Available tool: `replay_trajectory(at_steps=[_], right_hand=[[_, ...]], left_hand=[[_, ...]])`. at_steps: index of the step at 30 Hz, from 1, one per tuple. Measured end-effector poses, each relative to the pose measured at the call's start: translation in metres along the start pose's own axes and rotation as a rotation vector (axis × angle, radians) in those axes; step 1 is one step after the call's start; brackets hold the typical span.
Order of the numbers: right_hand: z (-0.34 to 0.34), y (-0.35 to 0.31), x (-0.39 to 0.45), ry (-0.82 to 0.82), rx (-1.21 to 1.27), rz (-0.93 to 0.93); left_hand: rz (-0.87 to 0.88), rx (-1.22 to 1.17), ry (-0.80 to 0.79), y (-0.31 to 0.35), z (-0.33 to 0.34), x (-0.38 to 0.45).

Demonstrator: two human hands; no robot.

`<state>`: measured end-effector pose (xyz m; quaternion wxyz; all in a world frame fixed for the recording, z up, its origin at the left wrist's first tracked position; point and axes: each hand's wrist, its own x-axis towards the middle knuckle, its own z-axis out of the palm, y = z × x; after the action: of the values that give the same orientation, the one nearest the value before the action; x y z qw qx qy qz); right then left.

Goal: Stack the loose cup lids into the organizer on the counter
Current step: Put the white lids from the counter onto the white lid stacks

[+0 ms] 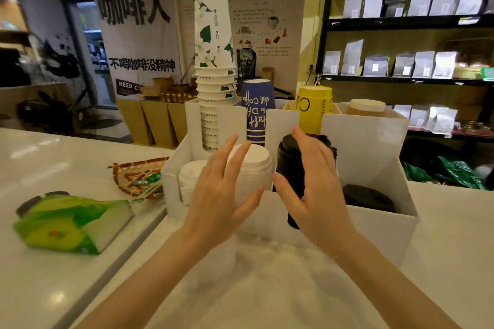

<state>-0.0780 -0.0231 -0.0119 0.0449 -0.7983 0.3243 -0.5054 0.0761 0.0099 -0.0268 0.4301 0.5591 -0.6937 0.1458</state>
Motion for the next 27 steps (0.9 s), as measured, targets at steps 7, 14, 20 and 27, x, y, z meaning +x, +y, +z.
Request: replay_trajectory(at_steps=[7, 14, 20, 27], right_hand=[[0.042, -0.013, -0.041, -0.460, 0.214, 0.110], [0.067, -0.009, -0.066, -0.623, 0.364, 0.327], [0.070, -0.017, -0.065, -0.683, 0.605, 0.427], [0.075, -0.018, -0.065, -0.624, 0.760, 0.576]], left_hand=[[-0.293, -0.093, -0.229, -0.042, -0.023, -0.059], [-0.518, -0.266, -0.524, -0.056, -0.033, -0.093], [-0.494, -0.197, -0.503, -0.055, -0.029, -0.101], [-0.529, -0.242, -0.445, -0.060, -0.027, -0.098]])
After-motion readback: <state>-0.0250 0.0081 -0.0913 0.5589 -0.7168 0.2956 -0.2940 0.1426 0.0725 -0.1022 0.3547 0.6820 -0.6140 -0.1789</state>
